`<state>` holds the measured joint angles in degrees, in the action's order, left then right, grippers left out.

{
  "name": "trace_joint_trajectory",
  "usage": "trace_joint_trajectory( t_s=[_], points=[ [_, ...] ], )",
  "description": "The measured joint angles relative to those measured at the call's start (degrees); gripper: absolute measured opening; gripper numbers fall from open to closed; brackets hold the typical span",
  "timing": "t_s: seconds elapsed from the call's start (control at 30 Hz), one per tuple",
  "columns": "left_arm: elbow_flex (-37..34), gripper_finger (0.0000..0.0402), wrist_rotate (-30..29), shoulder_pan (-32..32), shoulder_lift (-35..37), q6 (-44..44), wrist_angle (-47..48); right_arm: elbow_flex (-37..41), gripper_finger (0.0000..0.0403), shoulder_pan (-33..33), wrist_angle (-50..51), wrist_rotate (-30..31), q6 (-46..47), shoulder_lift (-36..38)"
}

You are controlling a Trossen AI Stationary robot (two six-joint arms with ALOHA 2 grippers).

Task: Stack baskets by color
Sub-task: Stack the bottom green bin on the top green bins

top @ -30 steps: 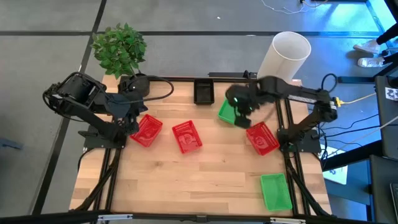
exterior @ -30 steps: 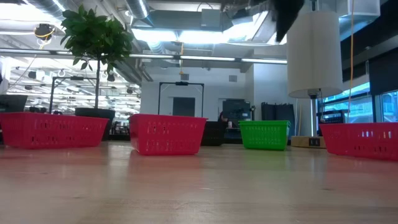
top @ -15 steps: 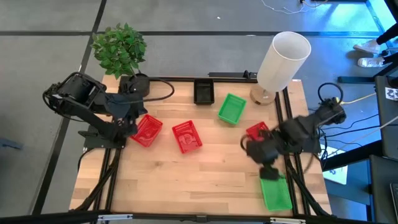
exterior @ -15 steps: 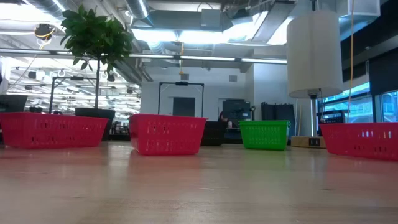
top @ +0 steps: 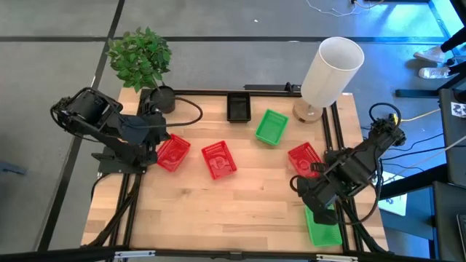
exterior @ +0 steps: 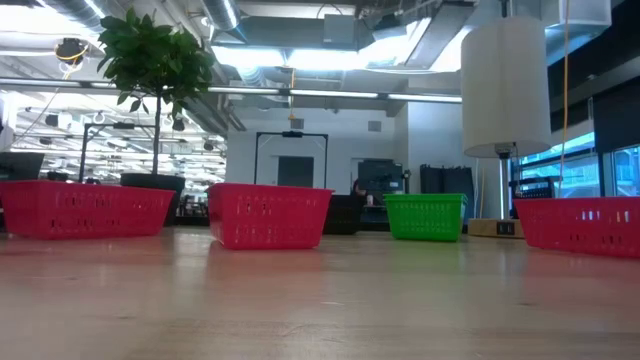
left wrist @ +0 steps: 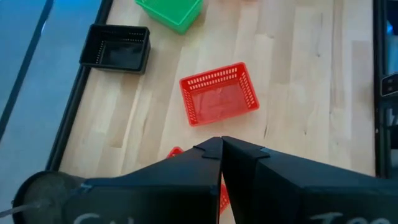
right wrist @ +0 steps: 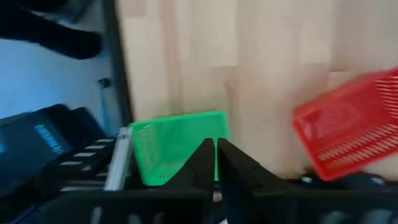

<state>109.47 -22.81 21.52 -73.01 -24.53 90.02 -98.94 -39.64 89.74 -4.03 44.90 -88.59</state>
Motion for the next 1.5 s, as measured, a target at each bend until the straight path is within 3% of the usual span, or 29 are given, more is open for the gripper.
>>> trace_joint_trajectory(
  t_s=[0.3, 0.5, 0.67, 0.93, 1.5],
  points=[
    [0.0, 0.0, -0.19, 0.04, 0.0, -1.95, -0.02, 4.83, 0.0101, -0.02, 0.06, 1.05, -0.15, -0.16],
    [-0.02, 0.0, -0.2, 0.04, 0.0, -0.62, 0.0, 11.31, 0.0152, -0.34, -1.2, -5.55, -5.85, -0.16],
    [0.0, 0.0, -0.13, 0.04, 0.0, 1.2, 0.0, 16.83, 0.0156, -2.06, -5.6, -9.44, -12.0, -0.16],
    [0.0, 0.0, 0.35, 0.04, 0.0, 2.62, 0.0, 26.61, 0.0151, -4.77, -17.56, -12.68, -12.47, -0.16],
    [0.0, 0.0, -0.22, 0.04, -0.11, 2.55, -0.02, 40.62, 0.0151, -5.81, -25.91, -12.14, -13.67, -0.16]
  ],
)
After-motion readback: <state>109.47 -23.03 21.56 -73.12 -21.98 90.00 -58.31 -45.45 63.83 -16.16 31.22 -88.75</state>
